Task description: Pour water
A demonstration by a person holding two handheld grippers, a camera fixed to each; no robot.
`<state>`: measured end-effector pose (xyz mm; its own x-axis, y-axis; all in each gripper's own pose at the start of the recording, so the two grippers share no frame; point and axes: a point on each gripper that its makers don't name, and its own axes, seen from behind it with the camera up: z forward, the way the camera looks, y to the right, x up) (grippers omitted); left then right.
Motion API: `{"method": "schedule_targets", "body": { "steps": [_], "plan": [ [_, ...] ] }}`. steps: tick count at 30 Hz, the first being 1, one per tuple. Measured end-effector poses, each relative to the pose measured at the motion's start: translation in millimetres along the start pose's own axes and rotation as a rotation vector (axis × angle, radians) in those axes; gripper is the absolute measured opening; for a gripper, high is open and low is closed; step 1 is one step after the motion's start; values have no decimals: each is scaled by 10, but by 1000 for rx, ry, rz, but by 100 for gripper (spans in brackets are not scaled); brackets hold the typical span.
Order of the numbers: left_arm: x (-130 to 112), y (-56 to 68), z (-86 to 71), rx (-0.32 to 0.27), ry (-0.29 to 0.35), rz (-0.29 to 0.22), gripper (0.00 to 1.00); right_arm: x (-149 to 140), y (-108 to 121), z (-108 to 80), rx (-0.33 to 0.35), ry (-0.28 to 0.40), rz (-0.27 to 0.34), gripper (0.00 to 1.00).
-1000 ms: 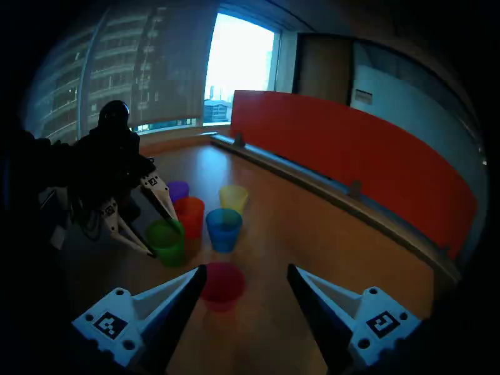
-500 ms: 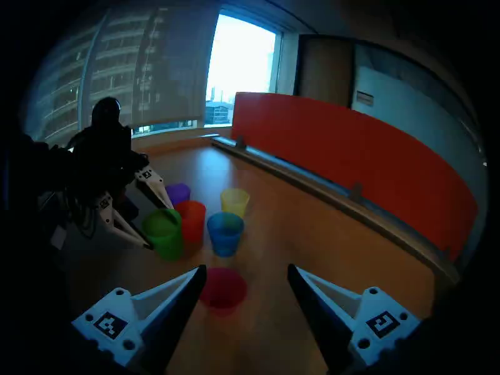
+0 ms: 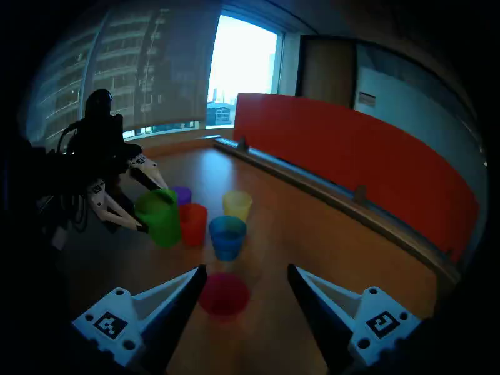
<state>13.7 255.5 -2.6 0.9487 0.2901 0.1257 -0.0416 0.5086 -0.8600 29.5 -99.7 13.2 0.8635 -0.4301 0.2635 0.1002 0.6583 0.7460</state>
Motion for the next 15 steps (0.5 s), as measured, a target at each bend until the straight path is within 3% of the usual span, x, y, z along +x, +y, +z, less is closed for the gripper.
{"method": "schedule_targets", "body": {
  "steps": [15],
  "plan": [
    [264,-57,-248,48,108,-25,85,32,-15,127,13,2,-7,100]
  ]
}}
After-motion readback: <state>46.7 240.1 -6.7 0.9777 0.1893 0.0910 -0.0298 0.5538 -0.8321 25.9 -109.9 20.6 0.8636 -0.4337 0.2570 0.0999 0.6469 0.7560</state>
